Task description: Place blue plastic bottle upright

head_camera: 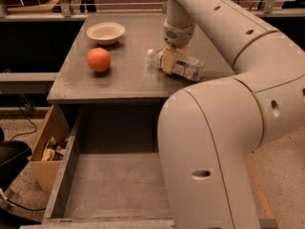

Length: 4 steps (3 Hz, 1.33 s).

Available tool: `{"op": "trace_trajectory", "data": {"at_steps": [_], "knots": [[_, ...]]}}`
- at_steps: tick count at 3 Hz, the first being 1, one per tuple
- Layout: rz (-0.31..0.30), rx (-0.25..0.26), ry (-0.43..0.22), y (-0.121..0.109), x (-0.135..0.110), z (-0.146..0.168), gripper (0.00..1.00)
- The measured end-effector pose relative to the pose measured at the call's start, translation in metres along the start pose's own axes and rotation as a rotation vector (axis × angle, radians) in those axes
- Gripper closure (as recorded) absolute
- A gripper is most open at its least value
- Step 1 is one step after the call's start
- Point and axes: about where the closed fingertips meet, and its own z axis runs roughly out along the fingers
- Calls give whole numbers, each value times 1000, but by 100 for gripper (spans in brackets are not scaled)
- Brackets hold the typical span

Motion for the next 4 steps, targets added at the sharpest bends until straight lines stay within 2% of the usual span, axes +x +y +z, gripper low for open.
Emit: {"op": "trace_trajectory", "data": {"at_steps": [1, 3, 4], "knots": [[0, 4, -5, -1, -2, 1, 100], [0, 4, -6, -1, -2, 1, 100], [3, 13, -119, -15, 8, -29, 100]]}}
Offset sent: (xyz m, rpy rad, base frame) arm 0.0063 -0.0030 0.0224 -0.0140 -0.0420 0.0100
